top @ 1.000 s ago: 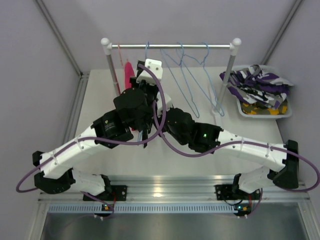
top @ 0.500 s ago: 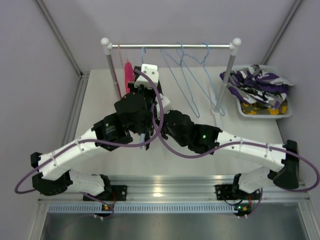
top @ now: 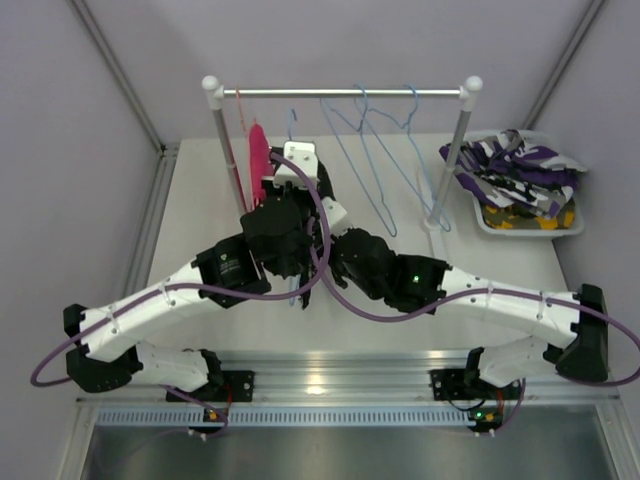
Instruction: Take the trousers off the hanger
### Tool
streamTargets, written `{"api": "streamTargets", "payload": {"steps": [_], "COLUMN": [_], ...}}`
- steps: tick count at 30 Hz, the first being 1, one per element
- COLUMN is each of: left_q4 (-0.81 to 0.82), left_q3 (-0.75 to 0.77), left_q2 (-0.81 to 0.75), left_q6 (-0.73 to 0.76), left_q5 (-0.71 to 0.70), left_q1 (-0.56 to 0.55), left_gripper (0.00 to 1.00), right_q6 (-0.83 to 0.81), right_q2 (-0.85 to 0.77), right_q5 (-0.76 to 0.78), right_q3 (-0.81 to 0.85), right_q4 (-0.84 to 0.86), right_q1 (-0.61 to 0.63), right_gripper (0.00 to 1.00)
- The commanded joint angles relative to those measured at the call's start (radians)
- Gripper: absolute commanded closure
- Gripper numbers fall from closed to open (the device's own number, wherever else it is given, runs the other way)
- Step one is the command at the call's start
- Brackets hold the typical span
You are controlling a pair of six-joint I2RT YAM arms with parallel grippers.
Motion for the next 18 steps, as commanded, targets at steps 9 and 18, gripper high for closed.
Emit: {"api": "streamTargets", "payload": {"steps": [9, 18], "left_q4": [-0.080, -0.002], "left_q3": [-0.024, 0.008], "left_q2": [0.020, 0.023], "left_q6": [0.015, 0.193], "left_q5": [-0.009, -0.058], "left_q1": [-0.031, -0.031], "left_gripper": [1.00, 1.00], "right_q6": [0.032, 0.030], "right_q2": [-0.144, -0.171], "right_q5": [0.048, 0.071], "right_q3": [0.021, -0.013], "right_q4": [0.226, 0.206], "right_q1": [-0.036, -0.036], "right_gripper": [1.00, 1.00]}}
